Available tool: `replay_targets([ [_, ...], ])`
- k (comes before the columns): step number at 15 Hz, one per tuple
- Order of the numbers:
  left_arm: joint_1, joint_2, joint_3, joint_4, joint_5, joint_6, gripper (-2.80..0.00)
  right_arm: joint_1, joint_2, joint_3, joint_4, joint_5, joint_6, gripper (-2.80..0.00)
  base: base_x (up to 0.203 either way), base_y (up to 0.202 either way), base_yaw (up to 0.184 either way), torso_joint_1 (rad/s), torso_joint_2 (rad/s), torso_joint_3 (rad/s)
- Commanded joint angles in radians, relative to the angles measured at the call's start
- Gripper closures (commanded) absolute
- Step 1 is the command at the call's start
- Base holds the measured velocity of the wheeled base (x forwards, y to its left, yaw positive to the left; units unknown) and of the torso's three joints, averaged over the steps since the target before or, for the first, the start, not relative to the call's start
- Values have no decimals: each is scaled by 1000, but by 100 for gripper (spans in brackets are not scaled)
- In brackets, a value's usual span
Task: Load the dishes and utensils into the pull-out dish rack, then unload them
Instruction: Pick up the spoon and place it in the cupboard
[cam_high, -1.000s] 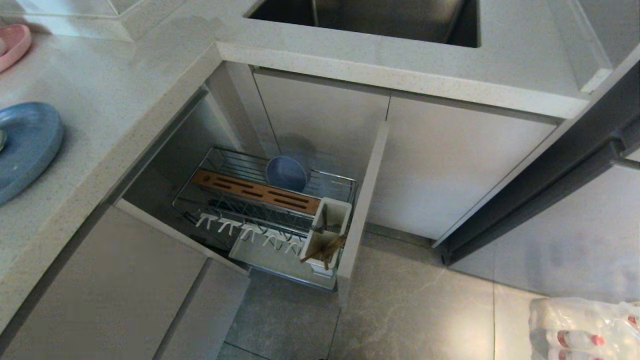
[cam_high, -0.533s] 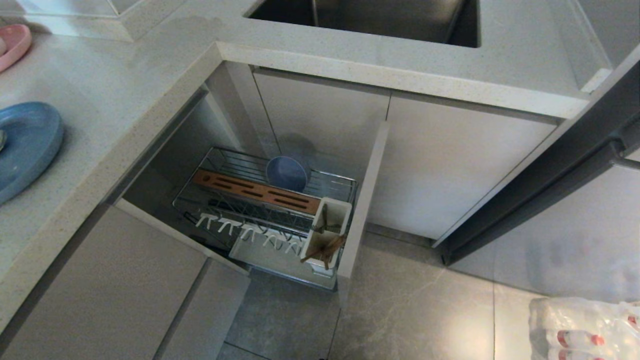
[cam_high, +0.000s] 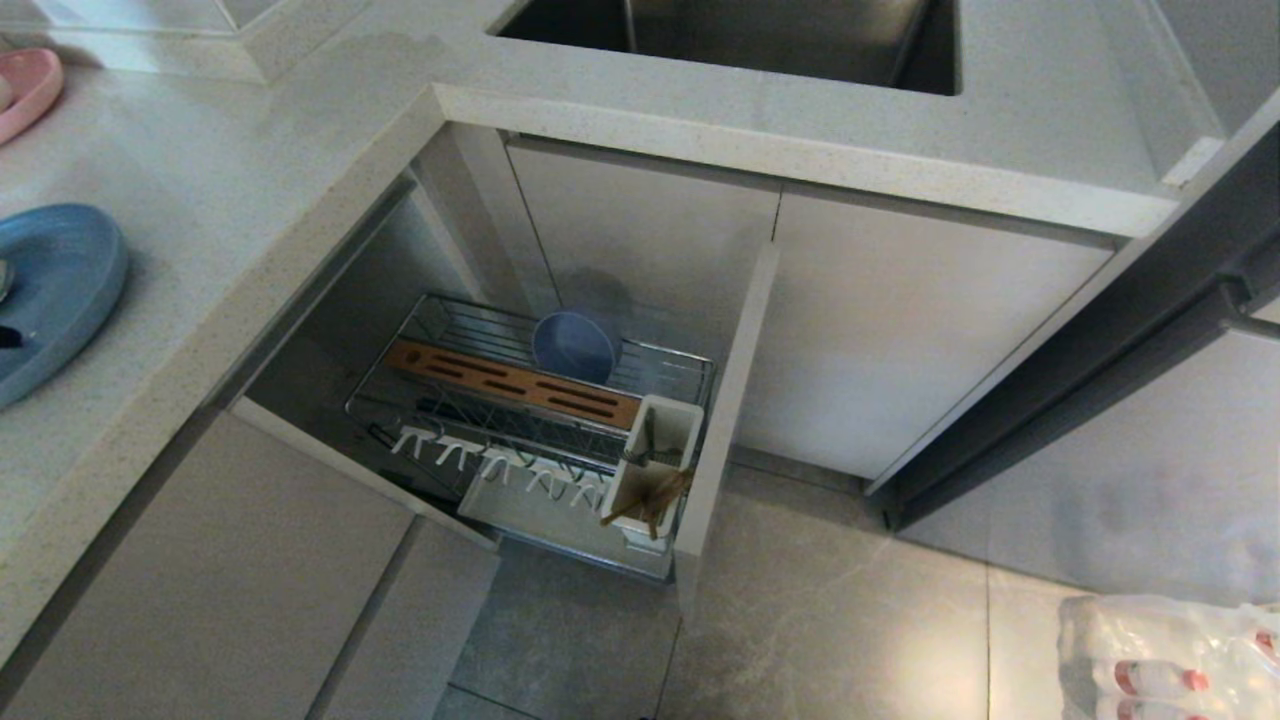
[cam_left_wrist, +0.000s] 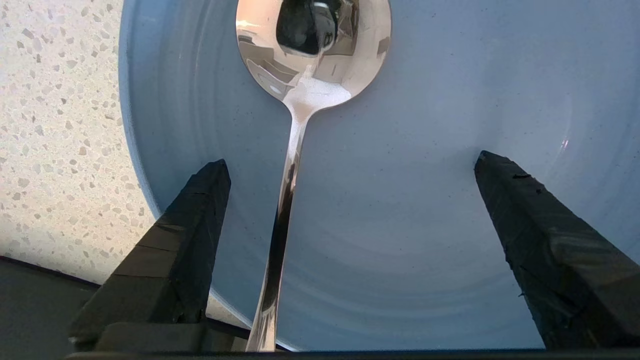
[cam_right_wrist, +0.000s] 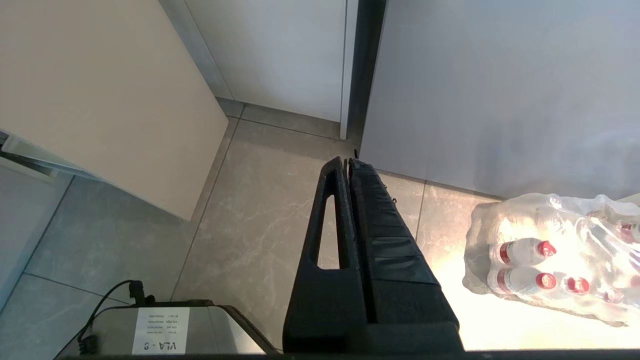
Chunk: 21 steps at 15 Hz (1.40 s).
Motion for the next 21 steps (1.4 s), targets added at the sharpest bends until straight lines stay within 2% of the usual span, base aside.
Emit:
replay_targets([
  [1, 0, 5, 0, 6, -3, 3, -280, 0, 2, 0, 0, 0, 0, 0, 0, 0, 0, 0, 0, 0],
  [6, 0, 5, 3, 4, -3, 5, -280, 0, 2, 0, 0, 0, 0, 0, 0, 0, 0, 0, 0, 0],
  [7, 1, 5, 3, 5, -3, 5, 0, 0, 2, 0, 0, 0, 0, 0, 0, 0, 0, 0, 0, 0],
  [21, 0, -9, -4, 10, -15, 2, 0, 0, 2, 0, 0, 0, 0, 0, 0, 0, 0, 0, 0, 0],
])
